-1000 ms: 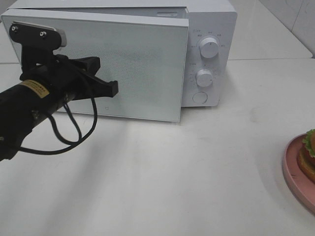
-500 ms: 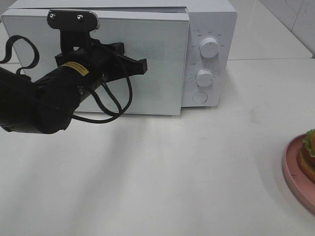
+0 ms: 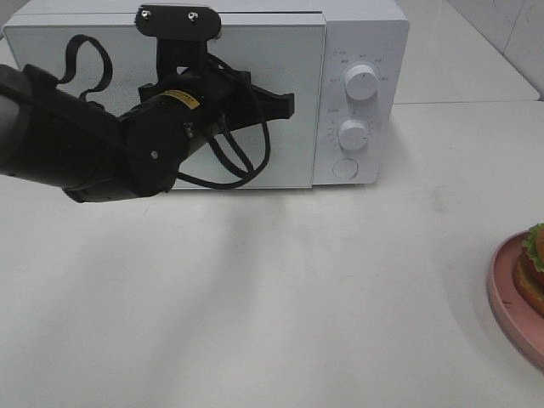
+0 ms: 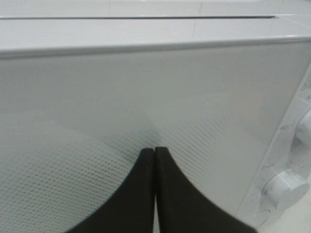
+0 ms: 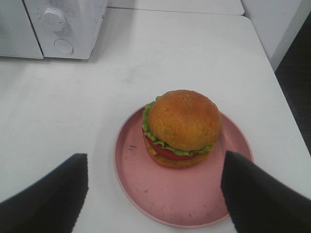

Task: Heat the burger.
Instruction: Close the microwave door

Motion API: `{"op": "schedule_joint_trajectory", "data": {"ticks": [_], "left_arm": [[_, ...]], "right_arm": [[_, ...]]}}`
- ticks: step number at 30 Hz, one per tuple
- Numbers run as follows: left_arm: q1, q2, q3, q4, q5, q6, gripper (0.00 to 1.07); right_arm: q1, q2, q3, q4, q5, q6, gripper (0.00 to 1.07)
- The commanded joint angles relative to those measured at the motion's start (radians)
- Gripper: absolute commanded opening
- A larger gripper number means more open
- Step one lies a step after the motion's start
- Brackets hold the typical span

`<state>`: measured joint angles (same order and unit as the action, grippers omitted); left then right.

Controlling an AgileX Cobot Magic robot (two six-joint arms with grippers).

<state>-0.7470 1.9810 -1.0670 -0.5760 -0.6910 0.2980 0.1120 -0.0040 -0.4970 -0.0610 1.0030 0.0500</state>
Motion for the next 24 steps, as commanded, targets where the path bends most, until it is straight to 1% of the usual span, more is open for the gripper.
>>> {"op": "schedule_joint_trajectory", "data": {"ticks": [1, 2, 3, 10, 12, 13, 14, 15, 16, 17, 19, 20, 21, 22, 23, 24], "left_arm": [[0.026, 0.021, -0.067, -0.09, -0.052, 0.052, 0.0], [0.026, 0.021, -0.067, -0.09, -0.052, 0.052, 0.0], [0.026, 0.027, -0.079, -0.093, -0.043, 0.064, 0.0], [0.026, 0.039, -0.095, -0.102, -0.024, 0.063, 0.0], [0.003, 0.027, -0.094, -0.101, 0.036, 0.064, 0.0], [0.003, 0.027, -0.094, -0.101, 0.036, 0.064, 0.0], [-0.016, 0.019, -0.094, -0.101, 0.089, 0.064, 0.0], [-0.016, 0.019, -0.094, -0.101, 0.089, 0.064, 0.0], [-0.034, 0.014, -0.094, -0.101, 0.141, 0.064, 0.0], [-0.034, 0.014, -0.094, -0.101, 0.141, 0.064, 0.0], [-0.056, -0.001, -0.077, -0.098, 0.217, 0.064, 0.0], [-0.056, -0.001, -0.077, -0.098, 0.217, 0.064, 0.0], [-0.061, -0.02, -0.06, -0.095, 0.289, 0.064, 0.0], [-0.061, -0.027, -0.055, -0.095, 0.331, 0.064, 0.07], [-0.061, -0.027, -0.055, -0.095, 0.331, 0.064, 0.07], [-0.06, -0.044, -0.048, -0.095, 0.453, 0.064, 0.26]], "right_arm": [[-0.005, -0.027, -0.001, -0.005, -0.006, -0.012, 0.75], [-0.005, -0.027, -0.001, -0.005, -0.006, -0.012, 0.75], [-0.005, -0.027, -0.001, -0.005, -0.006, -0.012, 0.75], [-0.005, -0.027, -0.001, -0.005, -0.006, -0.012, 0.75], [-0.005, -0.027, -0.001, -0.005, -0.006, -0.012, 0.75], [-0.005, -0.027, -0.001, -0.005, -0.006, -0.012, 0.75], [-0.005, -0.027, -0.001, -0.005, -0.006, -0.012, 0.75], [-0.005, -0.027, -0.001, -0.005, -0.006, -0.012, 0.75], [-0.005, -0.027, -0.001, -0.005, -0.006, -0.012, 0.75], [-0.005, -0.027, -0.001, -0.005, -0.006, -0.012, 0.75], [-0.005, -0.027, -0.001, -0.005, -0.006, -0.012, 0.75], [-0.005, -0.027, -0.001, -0.005, -0.006, -0.012, 0.75], [-0.005, -0.027, -0.001, -0.005, -0.006, -0.012, 0.75], [-0.005, -0.027, -0.001, -0.005, -0.006, -0.012, 0.75], [-0.005, -0.027, -0.001, -0.005, -0.006, -0.012, 0.75], [-0.005, -0.027, -0.001, -0.005, -0.006, -0.012, 0.75]]}}
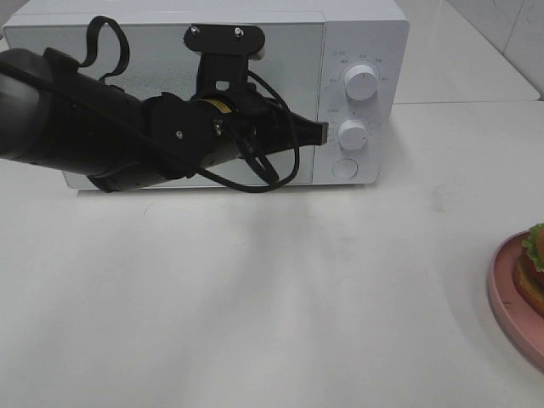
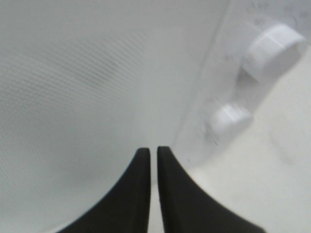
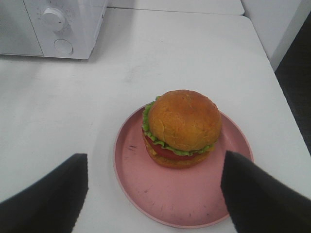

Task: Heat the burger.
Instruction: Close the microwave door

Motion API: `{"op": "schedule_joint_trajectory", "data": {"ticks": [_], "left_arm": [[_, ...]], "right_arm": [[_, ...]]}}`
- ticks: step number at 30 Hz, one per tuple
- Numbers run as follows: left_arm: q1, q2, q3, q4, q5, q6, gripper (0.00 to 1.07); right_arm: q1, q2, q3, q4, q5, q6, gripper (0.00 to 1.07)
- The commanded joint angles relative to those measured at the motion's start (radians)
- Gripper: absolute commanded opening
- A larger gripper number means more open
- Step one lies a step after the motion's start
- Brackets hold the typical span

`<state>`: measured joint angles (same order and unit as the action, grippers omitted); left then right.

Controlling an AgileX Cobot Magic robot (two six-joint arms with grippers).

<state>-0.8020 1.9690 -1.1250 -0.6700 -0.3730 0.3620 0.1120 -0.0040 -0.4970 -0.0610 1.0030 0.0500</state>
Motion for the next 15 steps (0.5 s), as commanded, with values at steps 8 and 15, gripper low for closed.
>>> {"op": "schedule_joint_trajectory", "data": {"ticks": [8, 15], "left_arm": [[-0.002, -0.055, 0.01, 0.023, 0.513, -0.001, 1.01], [0.009, -0.058, 0.009, 0.119, 0.842, -0.001, 1.01]], "right_arm": [[-0.005, -0.027, -0.001, -0.005, -0.006, -0.012, 0.75], [-0.005, -0.027, -0.001, -0.005, -0.006, -0.012, 0.75]]}}
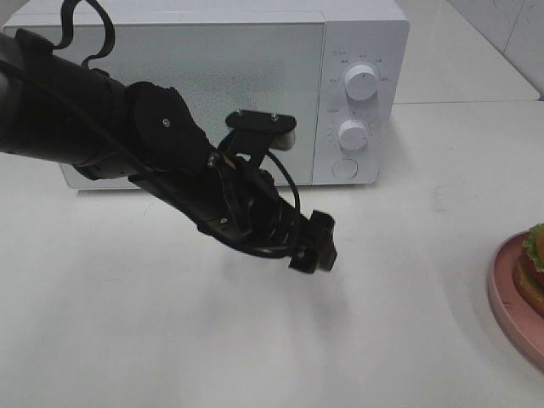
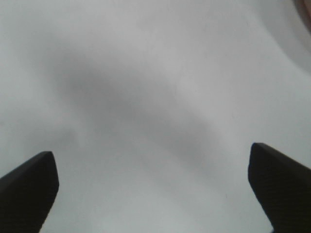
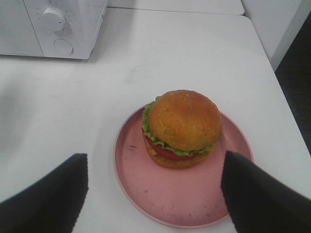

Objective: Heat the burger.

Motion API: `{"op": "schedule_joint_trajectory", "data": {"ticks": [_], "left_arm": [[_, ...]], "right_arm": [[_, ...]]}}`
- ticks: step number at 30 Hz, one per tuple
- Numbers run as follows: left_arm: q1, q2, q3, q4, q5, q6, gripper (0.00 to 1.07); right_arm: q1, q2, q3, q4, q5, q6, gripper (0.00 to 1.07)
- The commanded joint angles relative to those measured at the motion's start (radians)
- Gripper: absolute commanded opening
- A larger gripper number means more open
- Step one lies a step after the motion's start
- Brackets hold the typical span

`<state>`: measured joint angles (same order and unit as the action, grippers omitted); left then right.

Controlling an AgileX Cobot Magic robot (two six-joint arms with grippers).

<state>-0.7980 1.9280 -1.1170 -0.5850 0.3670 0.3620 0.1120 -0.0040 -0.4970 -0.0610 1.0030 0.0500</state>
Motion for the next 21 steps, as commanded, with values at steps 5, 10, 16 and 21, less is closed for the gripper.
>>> {"op": "schedule_joint_trajectory", "data": {"ticks": [5, 10, 16, 21], "left_arm": [[0.072, -0.081, 0.001, 0.098, 0.409, -0.013, 1.01], [0.149, -0.152, 0.001, 0.094, 0.525, -0.055, 1.01], [0.262, -0.249, 0.001, 0.095, 0.661, -0.059, 1.01], [0.397, -0.336, 0.001, 0.101, 0.785, -0.058, 1.01]], "right_arm": [[-0.005, -0.027, -0.001, -0.005, -0.006, -0.012, 0.75], [-0.005, -0.027, -0.001, -0.005, -0.006, -0.012, 0.75], [-0.005, -0.027, -0.001, -0.005, -0.006, -0.012, 0.75], [-0.005, -0.027, -0.001, -0.005, -0.006, -0.012, 0.75]]}}
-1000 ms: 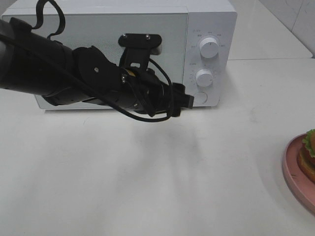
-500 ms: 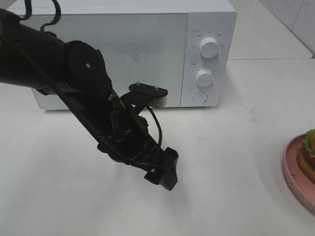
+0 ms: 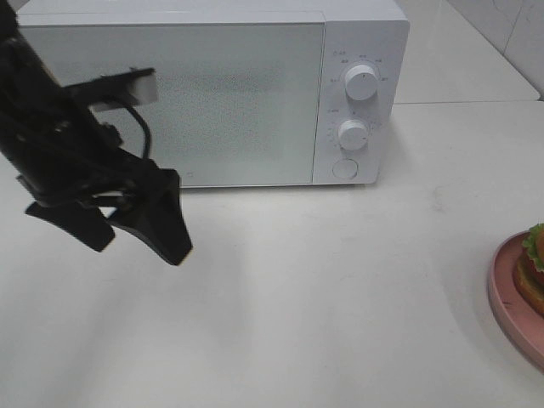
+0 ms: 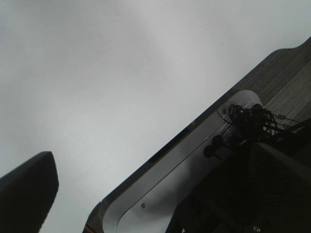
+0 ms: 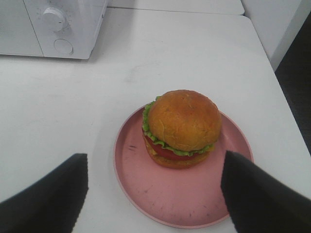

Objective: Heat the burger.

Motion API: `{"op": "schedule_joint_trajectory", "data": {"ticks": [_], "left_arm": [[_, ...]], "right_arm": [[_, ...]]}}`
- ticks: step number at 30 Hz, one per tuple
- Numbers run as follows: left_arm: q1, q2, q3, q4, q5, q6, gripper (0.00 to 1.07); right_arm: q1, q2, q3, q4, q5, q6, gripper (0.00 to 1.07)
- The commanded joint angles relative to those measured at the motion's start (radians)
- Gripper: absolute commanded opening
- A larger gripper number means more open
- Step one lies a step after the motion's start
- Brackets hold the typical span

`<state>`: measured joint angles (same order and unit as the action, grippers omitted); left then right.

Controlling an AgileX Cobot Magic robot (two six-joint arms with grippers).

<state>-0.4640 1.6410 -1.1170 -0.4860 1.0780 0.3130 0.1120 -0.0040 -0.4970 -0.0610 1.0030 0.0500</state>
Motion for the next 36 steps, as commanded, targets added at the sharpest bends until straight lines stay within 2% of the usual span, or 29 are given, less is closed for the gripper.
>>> {"op": "schedule_joint_trajectory", "data": {"ticks": [1, 2, 4, 5, 8, 10, 12, 13, 14, 15, 17, 20, 22, 25, 30, 33, 35, 36], "left_arm": [[0.116, -0.087, 0.001, 0.01, 0.109, -0.009, 1.01], [0.167, -0.121, 0.001, 0.021, 0.137, -0.009, 1.01], [0.195, -0.14, 0.001, 0.029, 0.15, -0.009, 1.01], [0.249, -0.172, 0.001, 0.042, 0.175, -0.01, 1.01], [0.275, -0.189, 0.001, 0.047, 0.191, -0.011, 1.01], [0.358, -0.259, 0.001, 0.103, 0.227, -0.054, 1.01], [0.379, -0.274, 0.001, 0.12, 0.23, -0.065, 1.01], [0.417, -0.316, 0.005, 0.161, 0.232, -0.099, 1.01], [0.417, -0.316, 0.005, 0.161, 0.232, -0.099, 1.01], [0.45, -0.356, 0.018, 0.196, 0.232, -0.114, 1.01], [0.468, -0.38, 0.028, 0.207, 0.231, -0.114, 1.01], [0.527, -0.47, 0.102, 0.244, 0.23, -0.114, 1.01], [0.541, -0.489, 0.119, 0.257, 0.23, -0.114, 1.01], [0.572, -0.584, 0.21, 0.274, 0.203, -0.114, 1.01], [0.572, -0.669, 0.301, 0.268, 0.185, -0.114, 1.01], [0.572, -0.763, 0.394, 0.269, 0.174, -0.114, 1.01], [0.572, -0.789, 0.414, 0.27, 0.164, -0.114, 1.01], [0.572, -0.84, 0.464, 0.269, 0.131, -0.114, 1.01]], "right_arm": [[-0.005, -0.027, -0.001, -0.005, -0.006, -0.012, 0.75], [-0.005, -0.027, -0.001, -0.005, -0.006, -0.012, 0.75], [-0.005, -0.027, -0.001, -0.005, -0.006, -0.012, 0.75], [-0.005, -0.027, -0.001, -0.005, -0.006, -0.012, 0.75], [-0.005, -0.027, -0.001, -0.005, -0.006, -0.012, 0.75], [-0.005, -0.027, -0.001, -0.005, -0.006, -0.012, 0.75], [-0.005, -0.027, -0.001, -0.005, -0.006, -0.012, 0.75], [-0.005, -0.027, -0.001, -0.005, -0.006, -0.012, 0.75], [-0.005, -0.027, -0.001, -0.005, -0.006, -0.012, 0.75], [-0.005, -0.027, -0.001, -0.005, -0.006, -0.012, 0.75], [-0.005, -0.027, -0.001, -0.005, -0.006, -0.012, 0.75], [-0.005, -0.027, -0.001, -0.005, -0.006, -0.012, 0.75], [-0.005, -0.027, -0.001, -0.005, -0.006, -0.012, 0.75], [-0.005, -0.027, -0.001, -0.005, -0.006, -0.012, 0.75], [-0.005, -0.027, -0.001, -0.005, -0.006, -0.012, 0.75], [-0.005, -0.027, -0.001, -0.005, -0.006, -0.012, 0.75], [-0.005, -0.027, -0.001, -0.005, -0.006, -0.012, 0.75], [-0.005, -0.027, -0.001, -0.005, -0.006, -0.012, 0.75]]}}
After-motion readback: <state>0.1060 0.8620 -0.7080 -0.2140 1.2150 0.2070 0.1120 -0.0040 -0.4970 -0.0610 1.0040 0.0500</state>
